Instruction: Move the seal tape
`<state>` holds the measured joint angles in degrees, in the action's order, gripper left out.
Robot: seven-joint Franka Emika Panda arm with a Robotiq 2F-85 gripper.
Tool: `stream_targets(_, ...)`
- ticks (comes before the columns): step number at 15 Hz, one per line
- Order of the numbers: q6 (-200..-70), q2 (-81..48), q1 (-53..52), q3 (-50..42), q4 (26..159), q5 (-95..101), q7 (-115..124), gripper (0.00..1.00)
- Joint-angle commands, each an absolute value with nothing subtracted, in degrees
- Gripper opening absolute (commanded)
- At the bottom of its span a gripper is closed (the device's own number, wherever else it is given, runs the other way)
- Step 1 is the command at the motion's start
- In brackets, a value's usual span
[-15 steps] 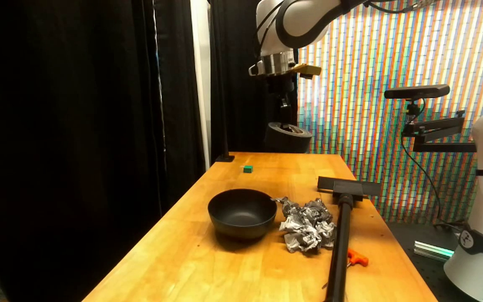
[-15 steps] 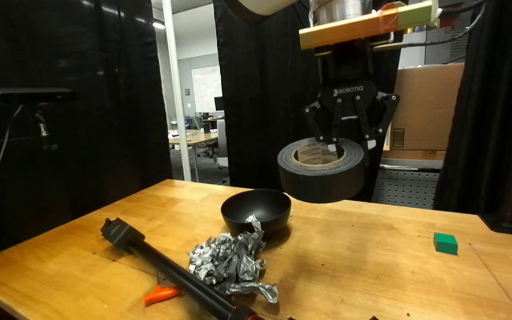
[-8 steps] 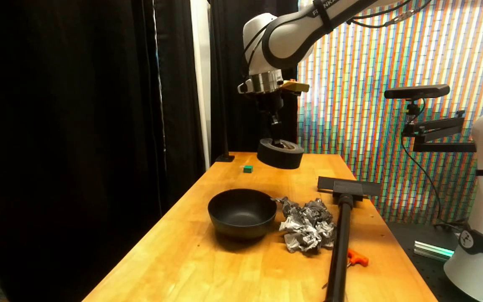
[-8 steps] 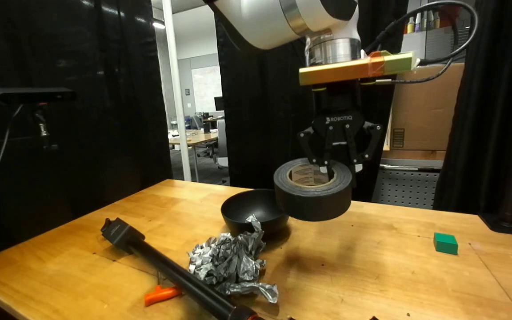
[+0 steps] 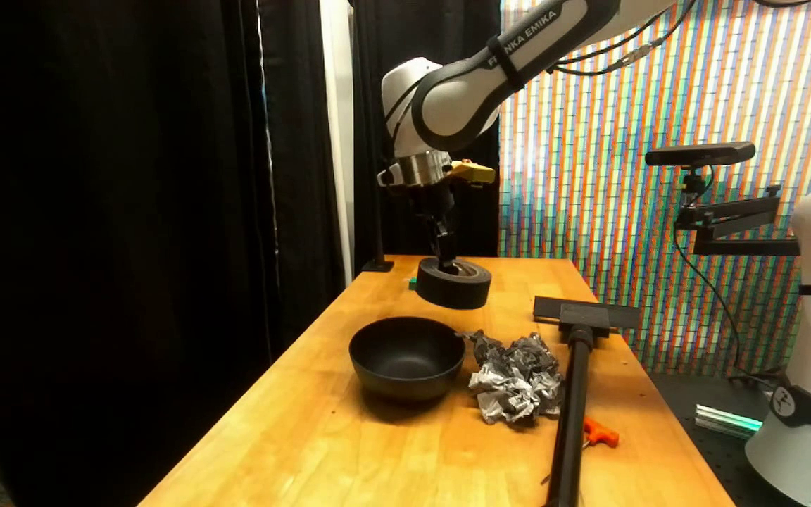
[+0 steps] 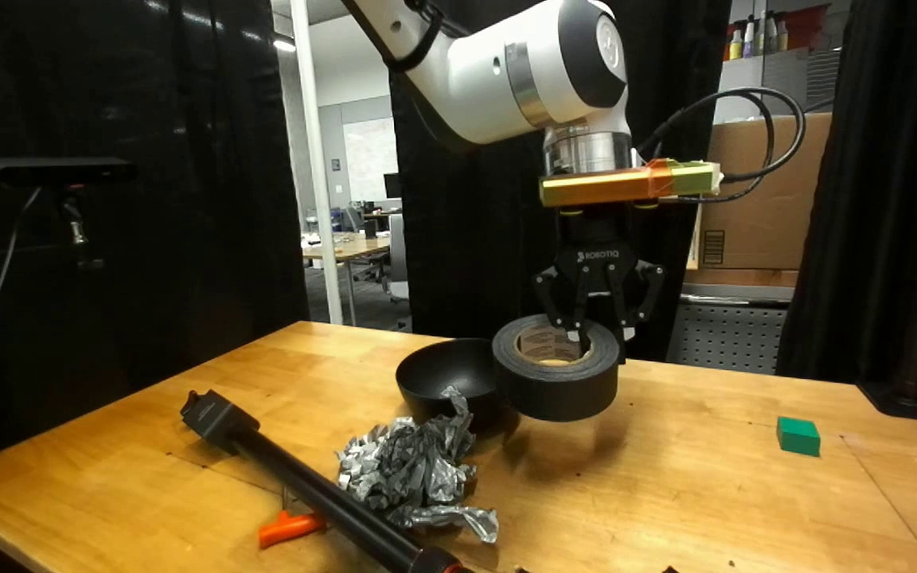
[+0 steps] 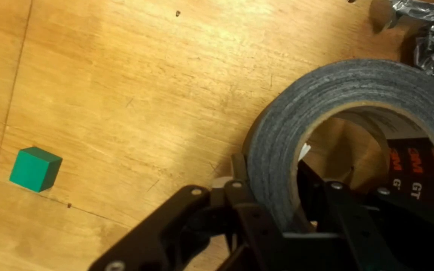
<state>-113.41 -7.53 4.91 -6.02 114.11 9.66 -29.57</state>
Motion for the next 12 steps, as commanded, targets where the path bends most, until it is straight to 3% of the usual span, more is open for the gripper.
stream_targets(1, -113.54, -10.10, 6.60, -5.56, 110.66, 8.26, -32.18, 0.08)
stream_targets(12, -114.51, -14.38, 10.62, -5.78, 107.59, 5.92, -34.85, 0.08)
